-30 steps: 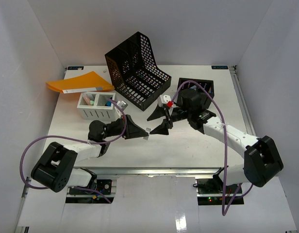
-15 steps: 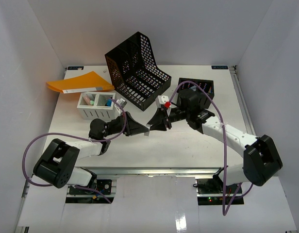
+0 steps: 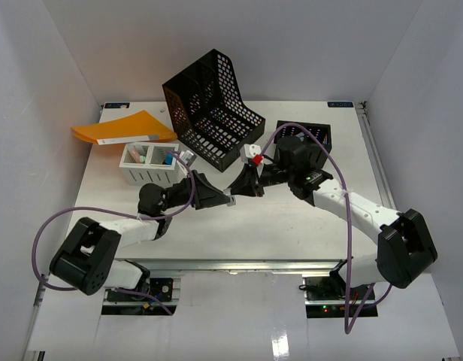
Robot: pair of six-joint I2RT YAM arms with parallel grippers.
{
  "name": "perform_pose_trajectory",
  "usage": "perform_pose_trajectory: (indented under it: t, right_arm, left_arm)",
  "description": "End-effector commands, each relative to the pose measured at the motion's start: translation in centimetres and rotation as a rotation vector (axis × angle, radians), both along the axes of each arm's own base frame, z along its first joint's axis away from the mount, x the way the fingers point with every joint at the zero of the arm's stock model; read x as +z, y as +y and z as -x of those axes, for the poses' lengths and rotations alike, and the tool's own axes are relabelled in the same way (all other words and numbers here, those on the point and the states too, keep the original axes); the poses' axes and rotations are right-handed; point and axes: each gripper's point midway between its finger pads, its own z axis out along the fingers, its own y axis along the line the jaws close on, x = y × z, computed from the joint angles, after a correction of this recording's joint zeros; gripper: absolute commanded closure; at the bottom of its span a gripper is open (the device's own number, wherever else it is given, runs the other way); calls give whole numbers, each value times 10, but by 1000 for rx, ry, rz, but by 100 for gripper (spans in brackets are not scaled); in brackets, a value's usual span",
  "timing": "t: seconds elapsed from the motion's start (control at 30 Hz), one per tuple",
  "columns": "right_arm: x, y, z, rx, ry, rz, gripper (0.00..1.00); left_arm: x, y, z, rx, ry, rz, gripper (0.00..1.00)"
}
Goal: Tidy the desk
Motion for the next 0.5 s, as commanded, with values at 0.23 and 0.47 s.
perform_pose_trajectory:
  t: [0.23, 0.47]
  right_arm:
    - [21, -15, -16, -60, -86, -27, 90]
    - [22, -64, -62, -247, -101, -3, 90]
  left_arm:
    - [33, 3, -14, 139, -283, -125, 20]
    - [4, 25, -46, 354, -272, -448, 16]
